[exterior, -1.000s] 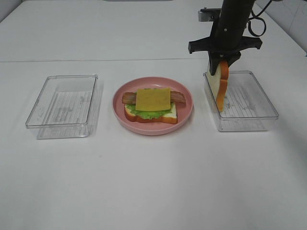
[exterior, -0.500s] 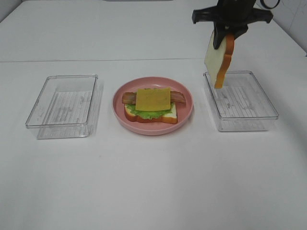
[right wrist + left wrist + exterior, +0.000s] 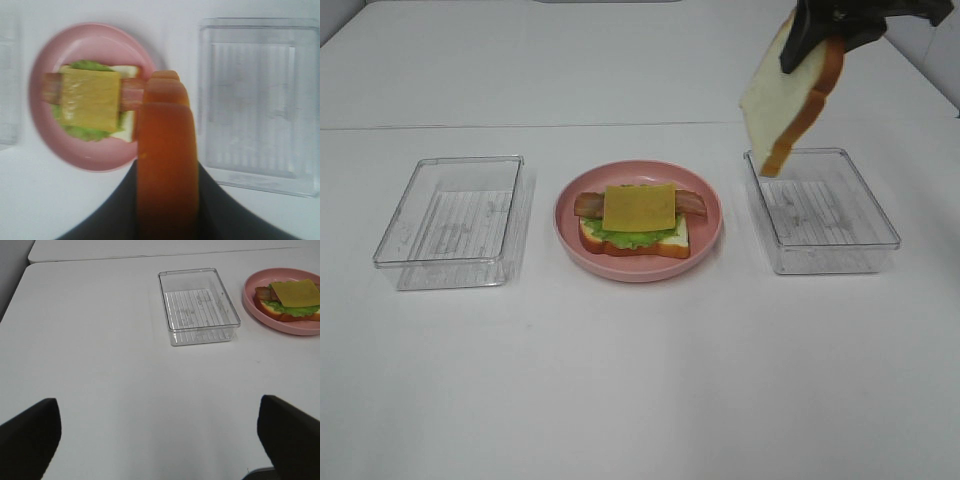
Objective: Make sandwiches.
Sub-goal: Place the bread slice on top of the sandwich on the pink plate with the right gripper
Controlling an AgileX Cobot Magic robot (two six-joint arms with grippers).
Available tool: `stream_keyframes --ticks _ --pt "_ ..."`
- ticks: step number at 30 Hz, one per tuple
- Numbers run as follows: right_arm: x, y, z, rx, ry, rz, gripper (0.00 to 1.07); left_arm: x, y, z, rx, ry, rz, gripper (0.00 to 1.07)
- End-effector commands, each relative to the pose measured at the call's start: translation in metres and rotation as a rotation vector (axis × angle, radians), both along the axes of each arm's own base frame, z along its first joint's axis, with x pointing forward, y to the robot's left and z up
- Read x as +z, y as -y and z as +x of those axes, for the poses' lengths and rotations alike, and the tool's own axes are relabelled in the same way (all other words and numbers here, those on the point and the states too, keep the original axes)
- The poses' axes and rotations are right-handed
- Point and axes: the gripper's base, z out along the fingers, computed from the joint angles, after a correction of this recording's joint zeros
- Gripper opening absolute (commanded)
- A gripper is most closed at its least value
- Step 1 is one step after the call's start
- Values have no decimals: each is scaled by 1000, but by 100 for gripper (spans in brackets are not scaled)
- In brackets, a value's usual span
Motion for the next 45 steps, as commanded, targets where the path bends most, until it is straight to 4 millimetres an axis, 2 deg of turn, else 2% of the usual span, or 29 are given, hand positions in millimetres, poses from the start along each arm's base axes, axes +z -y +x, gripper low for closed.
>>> stream_keyframes --ticks 1,3,4,6,8,13,20,21,22,24,25,27,32,37,45 --pt "-5 -11 -6 35 33 146 0 0 1 -3 -7 20 -14 100" --pt "-8 -16 -8 46 19 210 0 0 1 -3 -7 20 -14 100" --pt "-20 -26 -9 91 -12 314 0 0 1 -3 -7 20 -14 100" --pt "-26 -30 -10 106 -30 355 0 0 1 -3 -7 20 -14 100" --pt "-42 -46 -3 173 -62 541 0 0 1 -3 -7 20 -15 100" --pt "-54 -57 6 195 -60 667 0 0 1 -3 -9 20 -16 100" --pt "-75 -57 17 152 -54 644 0 0 1 -3 -8 20 -17 100" --pt "-86 -59 23 134 -80 662 0 0 1 -3 -8 20 -18 100" --pt "-86 -59 23 134 -80 662 0 0 1 -3 -8 20 -18 100" --pt "-104 -63 29 108 -132 695 0 0 1 -3 -8 20 -18 100" --pt "-104 -63 29 108 -132 695 0 0 1 -3 -8 20 -18 100" --pt "-119 -66 38 97 -155 702 0 0 1 -3 -8 20 -20 100" --pt "-133 -71 55 96 -156 706 0 0 1 -3 -8 20 -20 100" --pt "-138 -74 68 90 -161 714 0 0 1 -3 -8 20 -20 100" --pt "-159 -73 70 71 -226 663 0 0 1 -3 -8 20 -20 100"
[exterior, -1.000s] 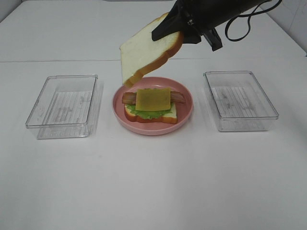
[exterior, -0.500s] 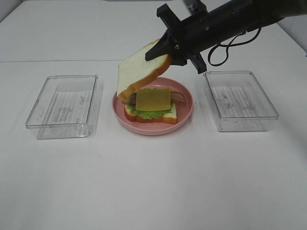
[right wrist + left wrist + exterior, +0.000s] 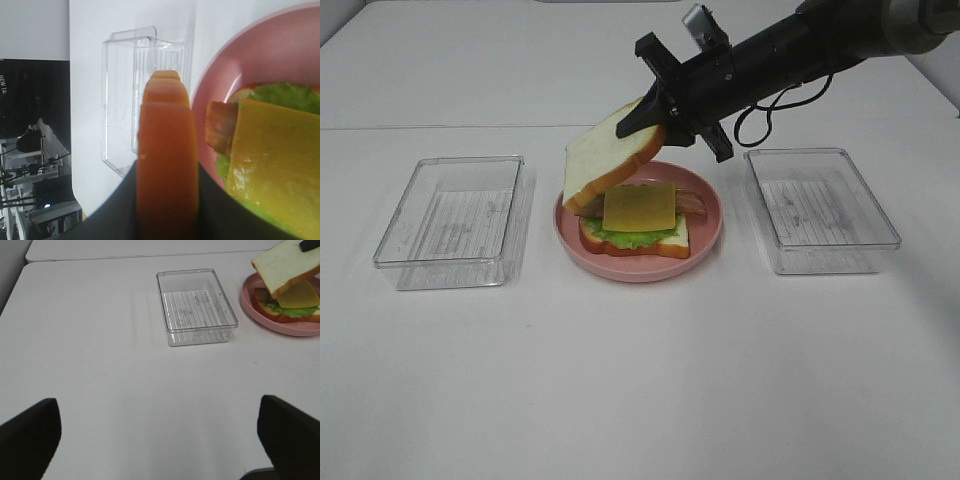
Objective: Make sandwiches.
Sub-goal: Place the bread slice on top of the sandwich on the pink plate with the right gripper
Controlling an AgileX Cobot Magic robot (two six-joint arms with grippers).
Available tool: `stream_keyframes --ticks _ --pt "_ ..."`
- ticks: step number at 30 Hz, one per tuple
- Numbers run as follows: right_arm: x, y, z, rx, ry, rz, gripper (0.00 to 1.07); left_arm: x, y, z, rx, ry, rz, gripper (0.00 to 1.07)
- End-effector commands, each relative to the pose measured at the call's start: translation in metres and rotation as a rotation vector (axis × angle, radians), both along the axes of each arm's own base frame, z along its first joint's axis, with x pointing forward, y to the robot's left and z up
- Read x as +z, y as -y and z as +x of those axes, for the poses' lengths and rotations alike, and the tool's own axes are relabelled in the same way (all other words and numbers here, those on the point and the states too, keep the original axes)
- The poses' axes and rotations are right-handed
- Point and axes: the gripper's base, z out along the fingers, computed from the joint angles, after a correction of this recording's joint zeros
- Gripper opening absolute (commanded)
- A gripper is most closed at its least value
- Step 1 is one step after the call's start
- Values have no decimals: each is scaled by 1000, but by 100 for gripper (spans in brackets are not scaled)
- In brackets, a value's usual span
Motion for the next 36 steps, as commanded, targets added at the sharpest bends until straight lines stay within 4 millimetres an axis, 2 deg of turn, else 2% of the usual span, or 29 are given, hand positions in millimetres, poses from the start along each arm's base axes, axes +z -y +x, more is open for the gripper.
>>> stream_keyframes --ticks 1,6,13,22,29,30,33,34,35,36 --pt "-7 0 0 8 -26 -7 0 0 1 -3 -5 20 -12 100" --pt "-13 0 4 8 -24 -17 0 0 1 -3 -5 20 -12 100" --pt "-21 12 8 -10 -72 -12 0 0 1 -3 -5 20 -12 100" --pt "-22 13 8 -10 -84 -15 0 0 1 -3 -6 20 -12 100" --pt "-31 14 8 -6 -104 -33 0 0 1 -3 -6 20 -12 100" --pt "-31 14 8 -9 -107 -32 6 0 1 -3 -6 20 -12 100" --pt "-31 14 8 -7 -109 -34 12 0 1 -3 -6 20 -12 100" --pt "-31 14 7 0 -111 -40 26 0 1 -3 -6 20 -12 100" --pt "-31 15 6 6 -111 -46 35 0 1 -3 -6 20 -12 100" --pt "-31 15 6 6 -111 -46 35 0 1 -3 -6 20 -12 100"
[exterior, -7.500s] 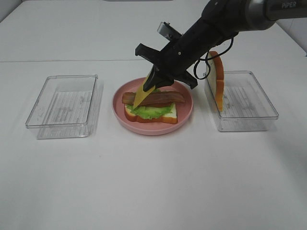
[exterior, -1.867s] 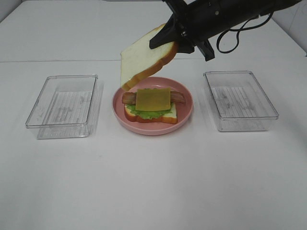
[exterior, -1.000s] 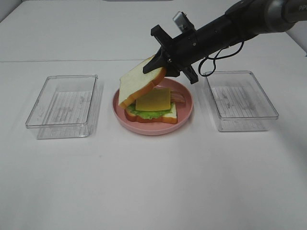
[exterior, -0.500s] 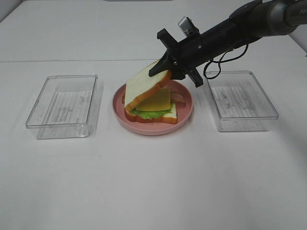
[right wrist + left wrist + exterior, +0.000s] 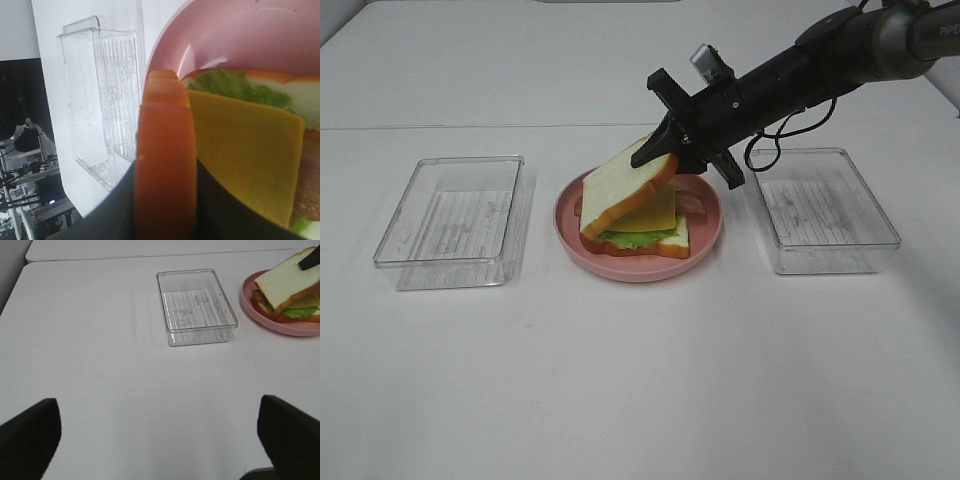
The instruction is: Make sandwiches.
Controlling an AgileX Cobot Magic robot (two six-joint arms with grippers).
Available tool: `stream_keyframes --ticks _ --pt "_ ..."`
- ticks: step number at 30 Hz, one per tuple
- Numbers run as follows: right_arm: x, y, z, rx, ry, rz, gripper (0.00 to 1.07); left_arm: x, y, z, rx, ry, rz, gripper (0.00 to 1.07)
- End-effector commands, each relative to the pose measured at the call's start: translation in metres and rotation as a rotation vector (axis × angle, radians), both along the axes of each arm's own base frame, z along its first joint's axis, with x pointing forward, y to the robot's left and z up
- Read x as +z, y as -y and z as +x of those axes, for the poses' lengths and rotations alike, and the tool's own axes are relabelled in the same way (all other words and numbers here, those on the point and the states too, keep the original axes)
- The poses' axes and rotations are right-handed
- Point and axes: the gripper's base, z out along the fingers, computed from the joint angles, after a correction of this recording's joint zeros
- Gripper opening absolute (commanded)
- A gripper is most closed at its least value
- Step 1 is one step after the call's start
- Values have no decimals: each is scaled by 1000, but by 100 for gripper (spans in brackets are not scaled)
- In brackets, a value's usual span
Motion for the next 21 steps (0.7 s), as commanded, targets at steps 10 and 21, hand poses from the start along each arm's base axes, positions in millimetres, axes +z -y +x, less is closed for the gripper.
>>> stream_keyframes --ticks 10,21 --pt "16 16 -5 89 60 -212 74 0 0 -3 -5 20 -10 100" --pt "54 31 -11 134 166 -382 74 0 0 -3 -5 20 -10 100"
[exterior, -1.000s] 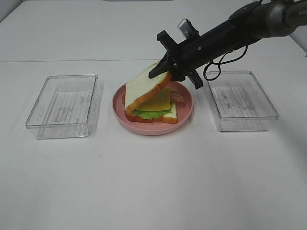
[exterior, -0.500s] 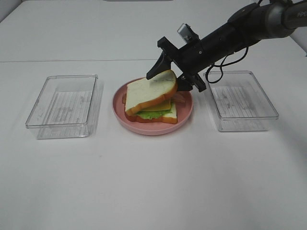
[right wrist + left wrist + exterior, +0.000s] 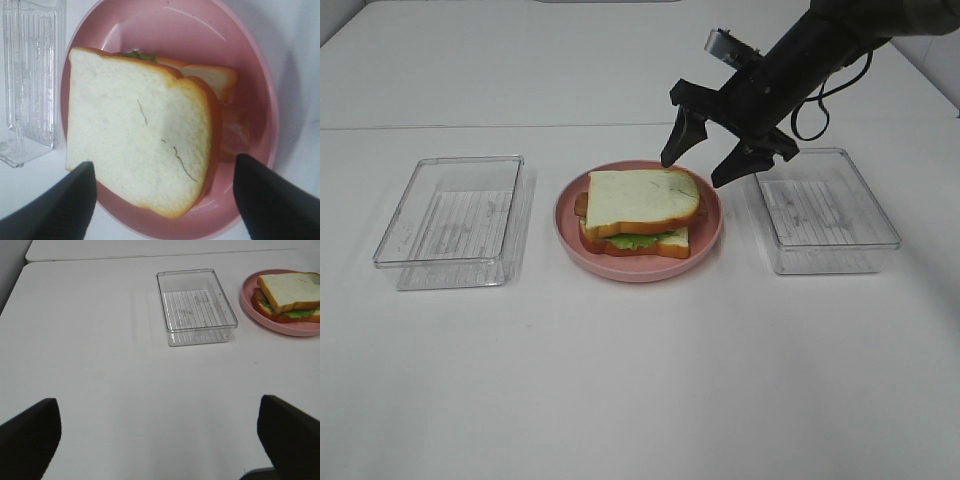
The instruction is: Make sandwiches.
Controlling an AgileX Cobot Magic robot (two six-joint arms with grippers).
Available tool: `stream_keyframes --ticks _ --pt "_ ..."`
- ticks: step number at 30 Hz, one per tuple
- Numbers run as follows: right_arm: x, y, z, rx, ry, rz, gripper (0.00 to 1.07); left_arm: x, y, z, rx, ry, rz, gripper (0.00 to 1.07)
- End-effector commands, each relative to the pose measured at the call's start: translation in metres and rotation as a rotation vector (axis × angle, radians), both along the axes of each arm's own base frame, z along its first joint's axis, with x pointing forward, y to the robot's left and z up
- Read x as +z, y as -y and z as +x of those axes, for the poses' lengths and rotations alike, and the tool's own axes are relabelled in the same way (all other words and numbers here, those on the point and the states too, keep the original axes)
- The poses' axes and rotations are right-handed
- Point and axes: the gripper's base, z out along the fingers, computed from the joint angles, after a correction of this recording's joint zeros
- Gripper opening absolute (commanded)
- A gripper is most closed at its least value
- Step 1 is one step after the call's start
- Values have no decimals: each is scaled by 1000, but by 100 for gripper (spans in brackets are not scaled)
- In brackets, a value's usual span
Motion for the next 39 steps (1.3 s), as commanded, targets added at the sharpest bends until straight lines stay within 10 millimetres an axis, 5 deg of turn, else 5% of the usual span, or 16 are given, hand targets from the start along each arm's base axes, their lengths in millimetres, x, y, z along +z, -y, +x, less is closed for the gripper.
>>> stream_keyframes --ticks 1,7,15,21,25,33,35,36,37,38,39 --pt "27 9 -5 -1 42 -67 76 0 0 -3 -5 20 -10 100" --pt "62 32 -12 -57 119 -296 97 0 0 -3 -5 20 -10 100" --pt "86 84 -25 -117 76 -614 98 0 0 -3 -5 20 -10 100" --pt "94 126 -30 -214 0 -633 97 0 0 -3 -5 20 -10 100" --pt "100 131 -40 -235 -46 -649 97 0 0 -3 -5 20 -10 100" --pt "113 128 -115 -275 -4 -561 93 0 0 -3 -4 20 -9 100" --pt "118 129 -158 -290 50 -531 93 0 0 -3 -4 20 -9 100" --pt "118 129 -158 -290 50 -531 93 0 0 -3 -4 20 -9 100" --pt "127 131 -189 -304 107 -519 93 0 0 -3 -4 20 -9 100" --pt "127 131 -189 -304 107 -519 93 0 0 -3 -4 20 -9 100" --pt "131 133 -218 -307 149 -511 93 0 0 -3 -4 20 -9 100"
